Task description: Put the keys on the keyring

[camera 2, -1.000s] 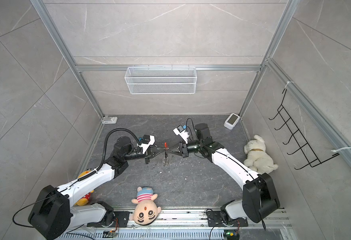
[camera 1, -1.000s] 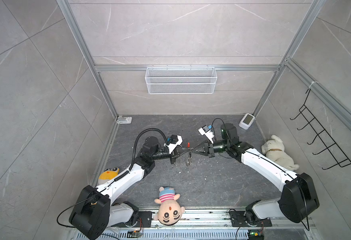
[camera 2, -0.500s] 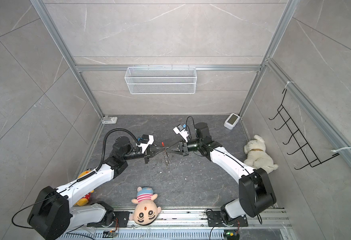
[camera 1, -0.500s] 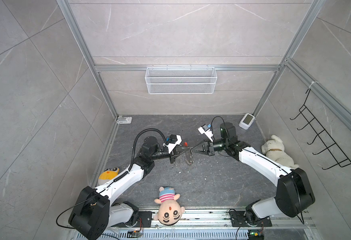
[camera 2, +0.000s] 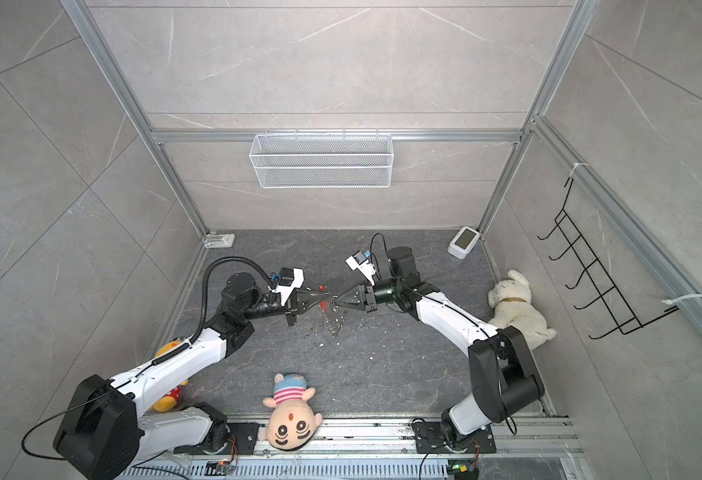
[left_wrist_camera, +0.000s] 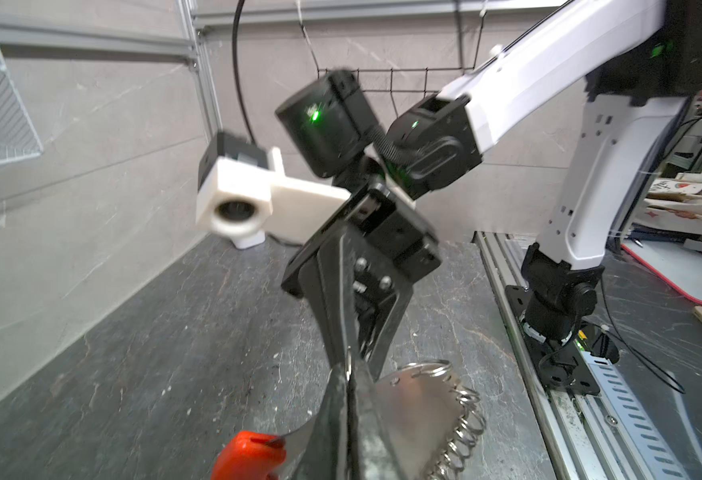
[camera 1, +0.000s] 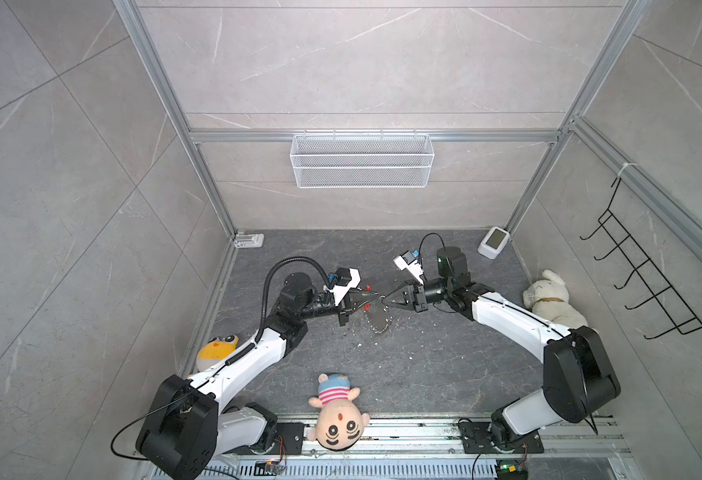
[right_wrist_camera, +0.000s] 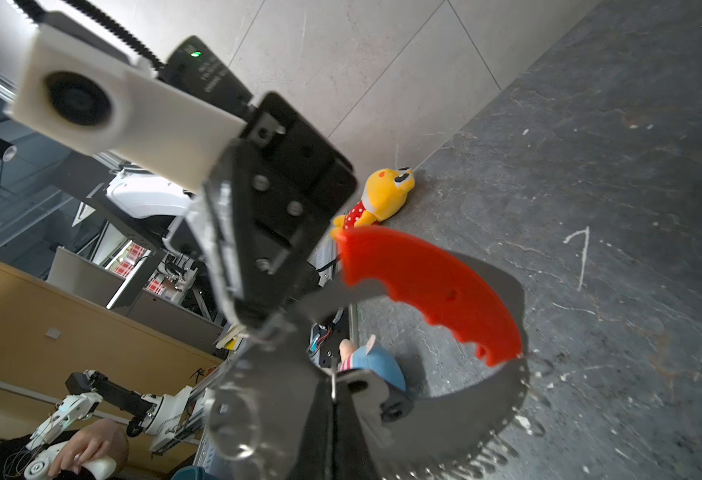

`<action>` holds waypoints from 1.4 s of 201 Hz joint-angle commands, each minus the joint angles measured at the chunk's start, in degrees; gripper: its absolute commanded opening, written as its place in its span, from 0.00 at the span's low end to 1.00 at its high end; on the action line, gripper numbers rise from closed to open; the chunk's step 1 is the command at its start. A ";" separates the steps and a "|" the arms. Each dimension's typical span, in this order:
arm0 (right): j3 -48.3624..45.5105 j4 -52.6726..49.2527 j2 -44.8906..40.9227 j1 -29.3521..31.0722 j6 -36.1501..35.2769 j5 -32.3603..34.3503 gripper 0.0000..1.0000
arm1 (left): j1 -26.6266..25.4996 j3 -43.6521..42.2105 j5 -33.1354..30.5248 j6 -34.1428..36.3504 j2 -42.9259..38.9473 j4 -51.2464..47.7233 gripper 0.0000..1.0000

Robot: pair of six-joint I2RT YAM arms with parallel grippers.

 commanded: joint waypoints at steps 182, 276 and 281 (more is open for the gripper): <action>5.96 -12.67 -8.32 3.29 -5.22 4.80 0.00 | 0.80 2.84 4.14 -1.33 0.67 4.23 0.00; 4.37 -7.46 -4.79 1.22 -0.39 3.41 0.00 | 0.80 1.37 6.27 -0.93 -0.91 6.12 0.00; 4.35 -7.45 -4.63 1.15 -0.31 3.40 0.00 | 0.80 1.37 6.50 -1.04 -1.03 6.10 0.00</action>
